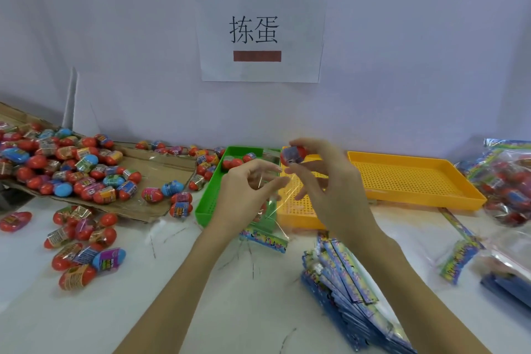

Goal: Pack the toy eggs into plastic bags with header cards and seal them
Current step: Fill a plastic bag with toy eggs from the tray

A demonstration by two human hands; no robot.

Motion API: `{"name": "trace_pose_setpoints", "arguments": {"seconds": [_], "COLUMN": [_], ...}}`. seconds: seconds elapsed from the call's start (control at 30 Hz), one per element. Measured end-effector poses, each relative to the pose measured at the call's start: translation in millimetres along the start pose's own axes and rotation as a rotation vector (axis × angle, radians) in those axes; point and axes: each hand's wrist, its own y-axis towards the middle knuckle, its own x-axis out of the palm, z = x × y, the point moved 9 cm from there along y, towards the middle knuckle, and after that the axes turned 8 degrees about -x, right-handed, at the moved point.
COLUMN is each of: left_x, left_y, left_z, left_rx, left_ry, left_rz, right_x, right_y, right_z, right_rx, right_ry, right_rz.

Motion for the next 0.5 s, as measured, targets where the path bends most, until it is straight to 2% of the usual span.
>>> {"name": "trace_pose_setpoints", "arguments": {"seconds": [0.1, 0.27, 0.37, 0.5], "left_x": [7.8, 9.9, 9.5, 8.7], "left_y": [-5.0, -6.2, -4.0, -3.5], "left_z": [9.9, 14.5, 12.0, 8.1], "left_rx": [0.083, 0.211, 0.225, 0.171], "left_ry": [0.008, 0.188, 0.235, 0.148], "left_rz": [-0.047, -0.003, 0.011, 0.025], "right_x": [7.8, 3.8, 4.8, 11.1], "right_y": [-3.9, -6.6, -7.2, -7.6], "right_z": [7.8, 22.3, 27.6, 32.1], "right_rx": [-0.025, 0.072, 0.127, 0.214], "right_ry": [-0.229, -0.259, -0.163, 0.073], "right_rz": [-0.081, -0.067, -0.081, -0.148]}}
